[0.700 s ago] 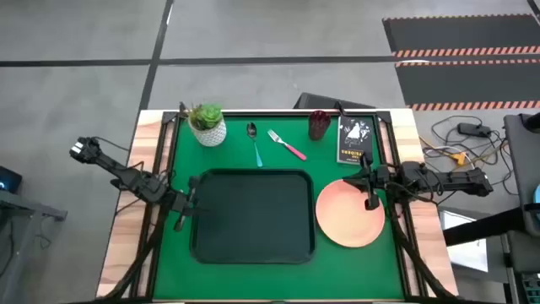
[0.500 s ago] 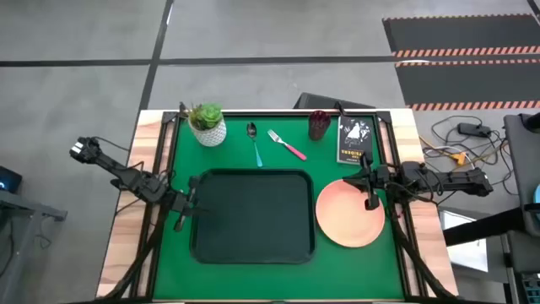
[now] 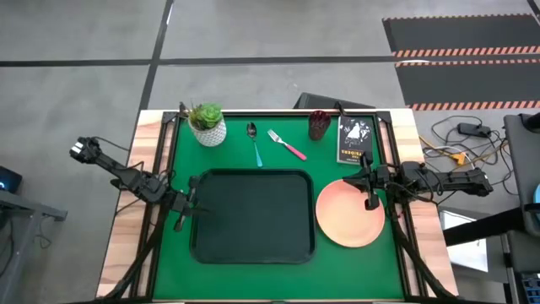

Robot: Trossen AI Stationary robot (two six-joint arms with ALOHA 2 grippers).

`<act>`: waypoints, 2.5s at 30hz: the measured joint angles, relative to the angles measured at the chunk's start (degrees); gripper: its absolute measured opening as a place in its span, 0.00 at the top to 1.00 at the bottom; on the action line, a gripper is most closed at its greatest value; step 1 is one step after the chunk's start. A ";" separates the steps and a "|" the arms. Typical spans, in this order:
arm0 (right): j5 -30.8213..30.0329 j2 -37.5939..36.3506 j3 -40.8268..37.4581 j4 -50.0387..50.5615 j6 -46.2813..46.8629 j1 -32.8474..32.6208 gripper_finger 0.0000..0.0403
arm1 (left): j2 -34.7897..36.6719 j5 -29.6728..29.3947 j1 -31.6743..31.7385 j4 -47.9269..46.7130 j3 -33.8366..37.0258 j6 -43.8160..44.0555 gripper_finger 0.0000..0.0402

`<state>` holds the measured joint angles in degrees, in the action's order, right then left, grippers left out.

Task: Pick and place plate/cup/fork/spoon on tray

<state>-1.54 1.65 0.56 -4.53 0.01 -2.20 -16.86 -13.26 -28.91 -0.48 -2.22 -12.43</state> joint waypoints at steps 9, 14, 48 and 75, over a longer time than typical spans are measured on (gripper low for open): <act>-0.01 0.01 0.01 0.00 0.00 -0.01 0.98 | 0.02 -0.02 0.02 -0.02 0.00 0.00 1.00; -0.01 0.01 0.00 0.00 0.00 -0.01 0.98 | 0.00 -0.01 0.02 0.00 0.00 0.01 1.00; 0.00 0.00 0.02 -0.01 0.00 0.00 0.98 | 0.02 -0.17 0.02 0.01 0.00 -0.55 1.00; 0.00 0.00 0.00 -3.78 0.91 -0.01 0.98 | -1.42 -0.69 0.02 45.90 0.22 -0.20 1.00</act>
<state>-1.54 1.65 0.56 -8.31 0.92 -2.21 -18.28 -13.94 -28.88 45.43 -2.00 -12.62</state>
